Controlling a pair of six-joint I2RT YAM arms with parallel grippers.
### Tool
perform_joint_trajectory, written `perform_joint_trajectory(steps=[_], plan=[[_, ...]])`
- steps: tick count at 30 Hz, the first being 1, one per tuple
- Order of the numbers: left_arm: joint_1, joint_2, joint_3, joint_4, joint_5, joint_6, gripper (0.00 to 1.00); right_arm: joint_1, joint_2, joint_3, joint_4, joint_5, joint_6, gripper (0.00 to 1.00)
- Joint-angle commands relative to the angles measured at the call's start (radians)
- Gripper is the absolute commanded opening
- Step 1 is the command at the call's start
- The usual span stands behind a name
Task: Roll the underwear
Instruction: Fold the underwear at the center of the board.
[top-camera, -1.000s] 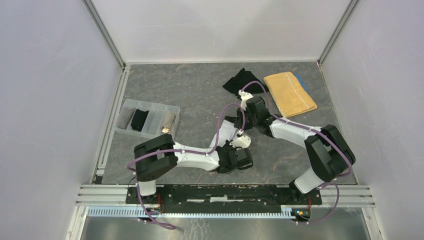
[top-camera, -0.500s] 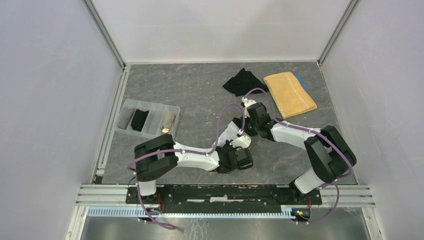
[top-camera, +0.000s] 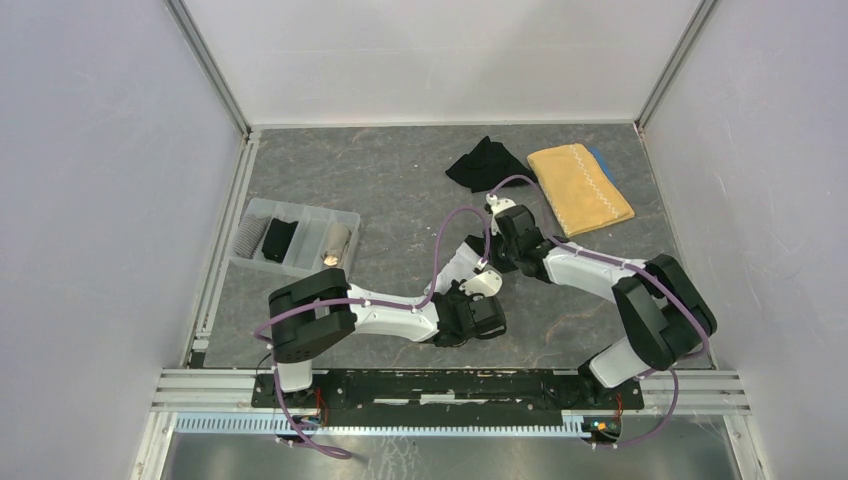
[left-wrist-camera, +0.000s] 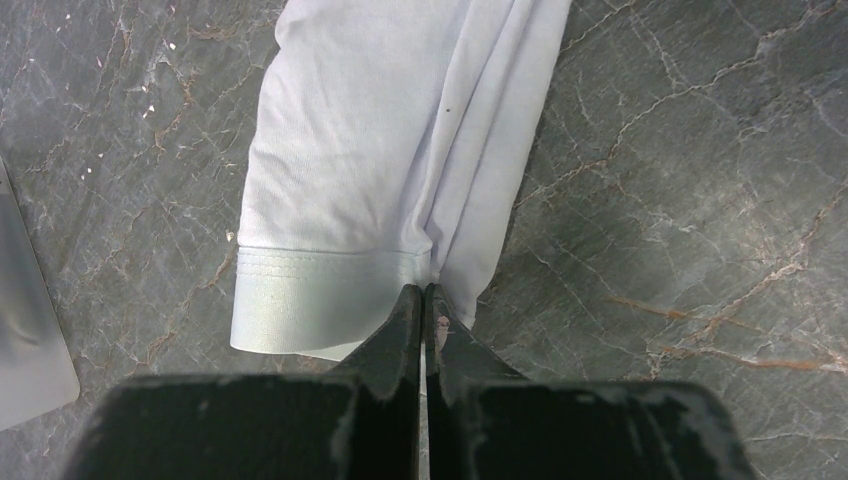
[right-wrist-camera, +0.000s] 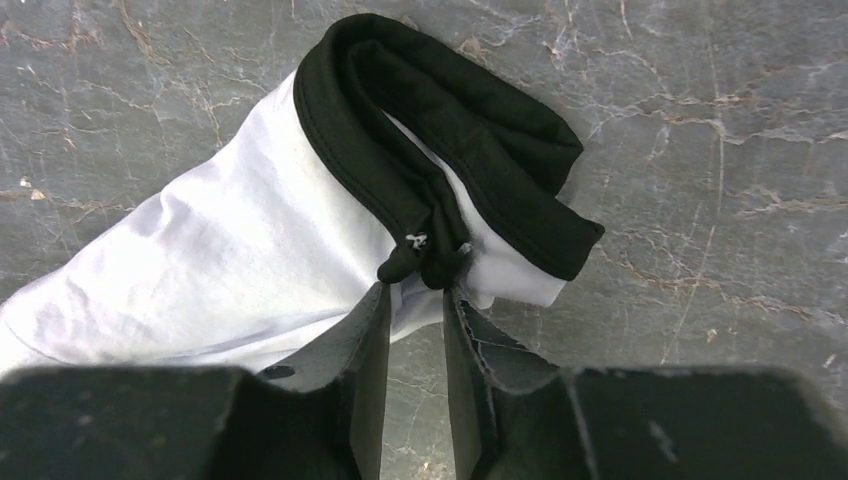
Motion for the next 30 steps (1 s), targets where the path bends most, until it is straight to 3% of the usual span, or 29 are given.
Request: perform_joint_trajectory(steps=[1, 11, 19, 30], plan=[[0.000, 0.057, -0.036, -0.025, 0.104, -0.006, 0.02, -0.005, -0.070, 0.016, -0.018, 0.055, -0.020, 0.32], [-0.001, 0.058, -0.030, -0.022, 0.112, -0.004, 0.02, -0.004, -0.186, 0.051, 0.008, -0.064, -0.031, 0.40], [-0.001, 0.053, -0.029, -0.023, 0.115, -0.002, 0.02, -0.005, -0.095, 0.064, 0.109, -0.223, 0.011, 0.04], [-0.001, 0.039, -0.040, -0.022, 0.115, -0.008, 0.02, -0.004, 0.047, 0.052, 0.043, -0.075, -0.009, 0.00]])
